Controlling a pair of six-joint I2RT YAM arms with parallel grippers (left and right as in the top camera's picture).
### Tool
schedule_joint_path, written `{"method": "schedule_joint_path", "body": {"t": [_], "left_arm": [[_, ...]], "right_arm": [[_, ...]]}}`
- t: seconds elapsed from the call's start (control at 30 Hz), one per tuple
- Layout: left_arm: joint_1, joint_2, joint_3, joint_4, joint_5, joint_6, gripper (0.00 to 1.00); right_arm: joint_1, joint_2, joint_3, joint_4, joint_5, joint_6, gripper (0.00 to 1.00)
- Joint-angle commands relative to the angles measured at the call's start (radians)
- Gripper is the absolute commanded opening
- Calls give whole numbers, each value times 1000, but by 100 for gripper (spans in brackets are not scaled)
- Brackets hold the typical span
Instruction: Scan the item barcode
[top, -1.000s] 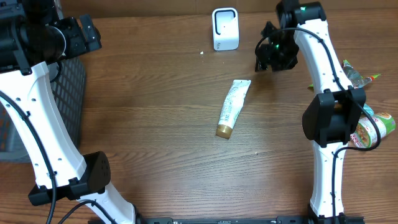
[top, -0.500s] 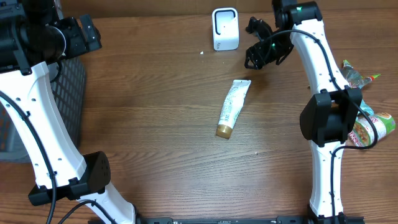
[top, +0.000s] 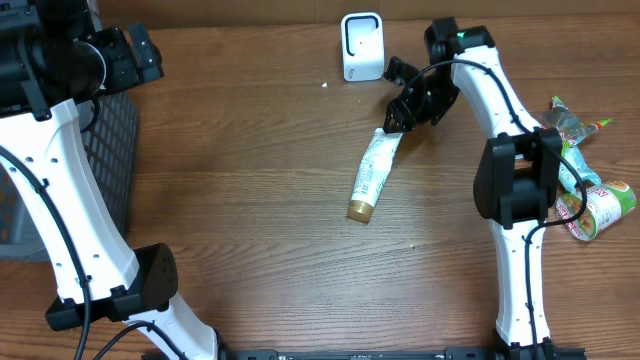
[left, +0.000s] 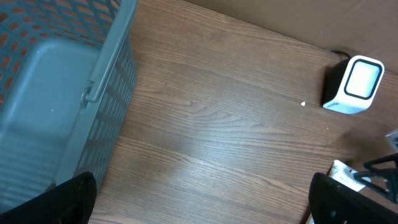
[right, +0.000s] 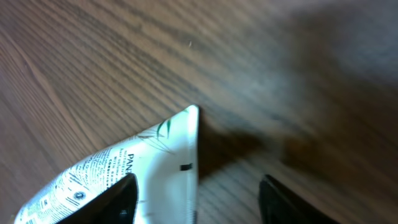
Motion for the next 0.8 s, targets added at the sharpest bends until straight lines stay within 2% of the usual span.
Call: {"method": "schedule_joint_path", "body": {"t": [0.0,0.17,0.23,0.3,0.4,0.6,0.77], "left_arm": [[2,0,0,2,-11,-14,100],[2,0,0,2,-11,-13,100],[2,0,0,2,-11,-13,100],[2,0,0,2,-11,-13,100],[2,0,0,2,-11,-13,100],[2,0,0,2,-11,-13,100],[2,0,0,2,-11,-13,100]], "right_arm": [[30,1,-16,-22,-30,8,54],[46,1,-42,-40,-2,31,39],[46,1,-42,-43,4,53,19],[46,1,-42,-51,2,53,6],[42,1,-42,-63,-1,97,4],[0,1,-20,-54,-8,282,4],[-88,1,-14,4,-170,399,4]]}}
